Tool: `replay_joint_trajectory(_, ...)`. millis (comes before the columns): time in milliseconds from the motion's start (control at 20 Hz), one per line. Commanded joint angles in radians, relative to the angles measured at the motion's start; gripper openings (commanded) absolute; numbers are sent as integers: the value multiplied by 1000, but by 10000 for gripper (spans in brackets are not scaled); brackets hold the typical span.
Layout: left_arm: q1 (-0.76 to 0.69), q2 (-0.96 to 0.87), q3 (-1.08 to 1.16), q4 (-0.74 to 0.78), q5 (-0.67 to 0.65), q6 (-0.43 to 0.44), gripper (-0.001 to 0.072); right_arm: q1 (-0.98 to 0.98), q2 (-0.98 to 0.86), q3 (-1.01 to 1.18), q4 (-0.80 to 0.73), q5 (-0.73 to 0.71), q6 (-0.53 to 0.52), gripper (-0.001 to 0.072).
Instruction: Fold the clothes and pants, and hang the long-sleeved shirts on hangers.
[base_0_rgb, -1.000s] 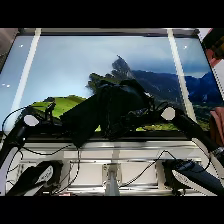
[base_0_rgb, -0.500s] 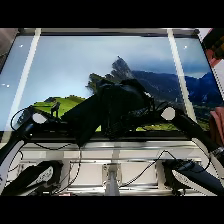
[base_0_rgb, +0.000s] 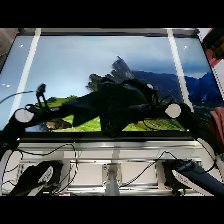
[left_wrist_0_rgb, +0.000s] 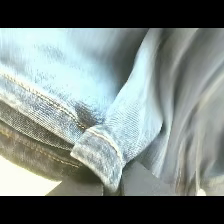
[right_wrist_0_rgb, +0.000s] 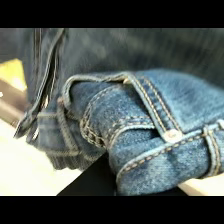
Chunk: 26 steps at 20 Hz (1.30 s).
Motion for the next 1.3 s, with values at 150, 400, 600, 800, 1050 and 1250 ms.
replay_joint_trajectory(150, 171, 238, 110, -2, 363, 0, 28, -86, 24, 274, -408, -90, 118, 46)
replay_joint_trajectory(400, 244, 254, 109, -1, 562, 18, 29, -385, 13, 375, -404, -307, 190, 46)
replay_joint_trajectory(600, 243, 196, 109, -1, 573, 101, 29, -545, -15, 402, -404, -357, 191, 45)
replay_joint_trajectory(800, 243, 126, 109, -1, 643, 101, 29, -595, -80, 406, -404, -450, 191, 45)
replay_joint_trajectory(1050, 242, 21, 108, -2, 651, 101, 29, -594, -294, 531, -404, -362, 191, 45)
replay_joint_trajectory(1250, 242, -29, 109, -2, 652, 101, 29, -595, -390, 608, -406, -310, 190, 45)
